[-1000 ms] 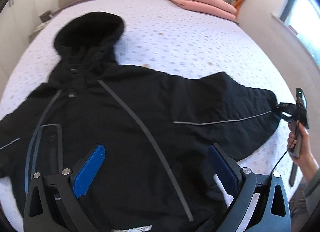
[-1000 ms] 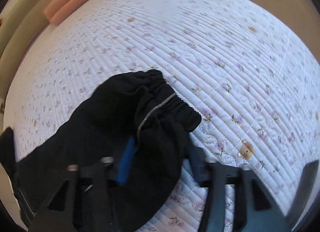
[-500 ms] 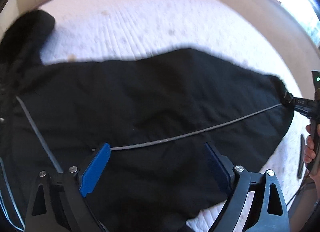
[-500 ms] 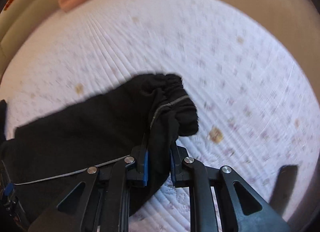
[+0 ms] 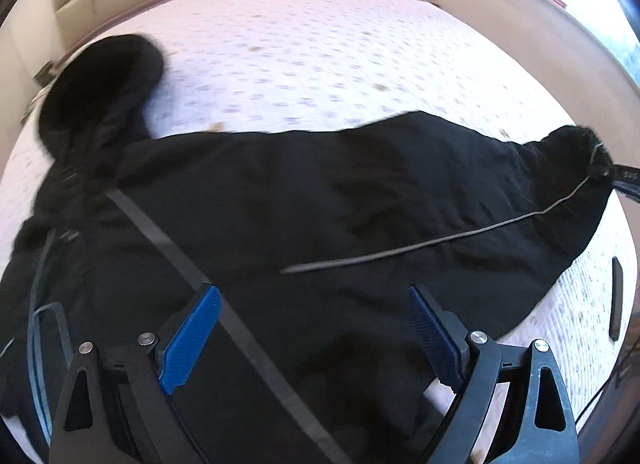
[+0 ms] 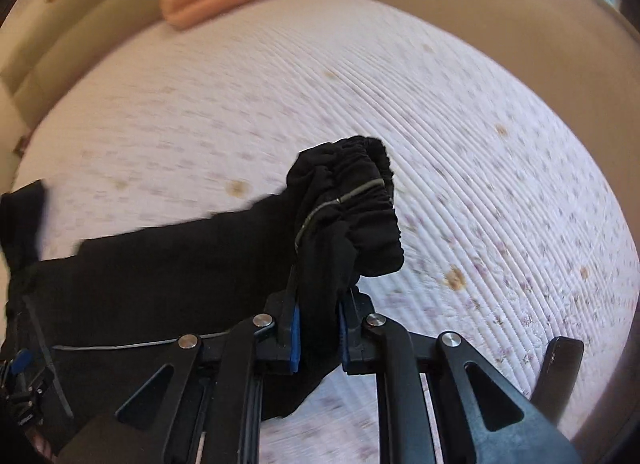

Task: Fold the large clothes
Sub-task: 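Carry the held sleeve across the jacket body and open the right tool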

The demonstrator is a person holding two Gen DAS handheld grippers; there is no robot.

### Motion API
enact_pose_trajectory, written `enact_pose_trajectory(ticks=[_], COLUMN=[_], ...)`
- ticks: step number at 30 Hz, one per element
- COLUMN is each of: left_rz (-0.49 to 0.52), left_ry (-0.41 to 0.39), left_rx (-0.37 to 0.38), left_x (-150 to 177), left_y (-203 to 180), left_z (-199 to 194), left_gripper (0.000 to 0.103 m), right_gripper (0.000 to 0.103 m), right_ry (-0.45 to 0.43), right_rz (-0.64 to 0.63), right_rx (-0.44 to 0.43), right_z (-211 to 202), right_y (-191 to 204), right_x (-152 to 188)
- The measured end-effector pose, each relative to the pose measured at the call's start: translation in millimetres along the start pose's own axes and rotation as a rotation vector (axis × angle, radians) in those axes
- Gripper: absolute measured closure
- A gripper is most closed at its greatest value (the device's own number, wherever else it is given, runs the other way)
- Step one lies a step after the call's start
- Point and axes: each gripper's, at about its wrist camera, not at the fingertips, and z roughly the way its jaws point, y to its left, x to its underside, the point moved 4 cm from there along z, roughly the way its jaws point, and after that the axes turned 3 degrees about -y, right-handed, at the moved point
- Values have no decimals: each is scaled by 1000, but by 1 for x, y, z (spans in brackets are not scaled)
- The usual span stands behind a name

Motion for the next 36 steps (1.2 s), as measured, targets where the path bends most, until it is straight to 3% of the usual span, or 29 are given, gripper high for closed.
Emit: enact_pose_trajectory(ticks=[10,16,22,26,31,34,36], left_rz=[-135,-222,-342,-397,-445,-462,-474], left_ry=[-25,-71,-80,-80,-55,-33,-21], left_rx=[-100,-191,-217,-250,-289,-301,-307], left_x=[53,82,112,132,160,177,188], left_y=[133,220,298,337,374,391,400], left_z=[-79,-129,-159,-167,-165,-160,-159], left_gripper=[9,9,9,9,9,9,9], right_gripper=[89,89,89,89,89,87,78], right_ry=[-94,-136,-156,-109,-12,21,30], right_rz=[-247,-445,-584,-648,-815,-881,-915], right_rx=[-91,-112,-176,-222,-255,-238,-208], right_z=[-81,-112,-132,-121,-80,-57,-46], right_y=[173,317,444,520,608,631,634], right_x=[24,76,139,198,293,333,347])
